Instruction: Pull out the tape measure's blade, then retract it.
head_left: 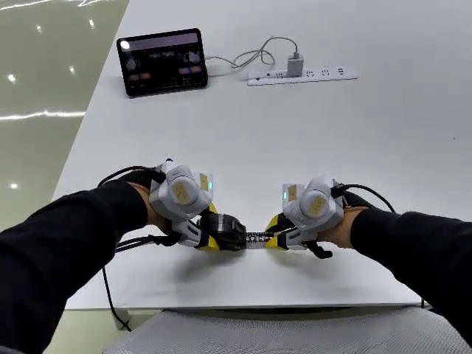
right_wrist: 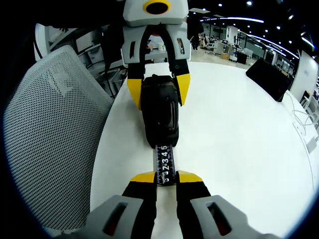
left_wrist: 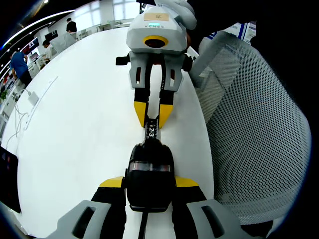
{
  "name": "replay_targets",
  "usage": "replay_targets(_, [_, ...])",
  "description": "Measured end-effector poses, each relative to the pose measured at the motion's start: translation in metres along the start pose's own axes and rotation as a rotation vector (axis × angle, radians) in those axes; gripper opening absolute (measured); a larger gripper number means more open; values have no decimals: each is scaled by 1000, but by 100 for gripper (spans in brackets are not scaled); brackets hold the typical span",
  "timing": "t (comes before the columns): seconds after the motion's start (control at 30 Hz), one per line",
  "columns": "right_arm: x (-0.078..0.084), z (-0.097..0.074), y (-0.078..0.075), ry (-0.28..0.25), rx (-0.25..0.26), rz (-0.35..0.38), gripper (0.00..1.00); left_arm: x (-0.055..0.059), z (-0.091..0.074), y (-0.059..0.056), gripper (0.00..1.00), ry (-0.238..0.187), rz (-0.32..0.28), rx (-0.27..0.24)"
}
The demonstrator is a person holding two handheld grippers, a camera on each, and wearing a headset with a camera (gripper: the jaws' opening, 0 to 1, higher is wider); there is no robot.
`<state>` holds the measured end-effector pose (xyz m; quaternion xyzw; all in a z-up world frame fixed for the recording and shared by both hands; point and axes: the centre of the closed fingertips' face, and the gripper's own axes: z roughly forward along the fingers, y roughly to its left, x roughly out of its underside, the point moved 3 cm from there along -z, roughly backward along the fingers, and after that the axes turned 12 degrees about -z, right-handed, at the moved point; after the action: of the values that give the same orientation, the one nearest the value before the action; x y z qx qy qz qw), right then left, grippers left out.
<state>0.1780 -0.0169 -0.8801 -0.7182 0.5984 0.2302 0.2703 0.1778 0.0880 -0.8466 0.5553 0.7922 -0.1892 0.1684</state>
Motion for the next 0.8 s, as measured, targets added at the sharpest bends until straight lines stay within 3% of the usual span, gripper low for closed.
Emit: replay_targets(0.8, [18,-14,-1,32,-3,23,9,0,0,0,31,-7,-10,-5])
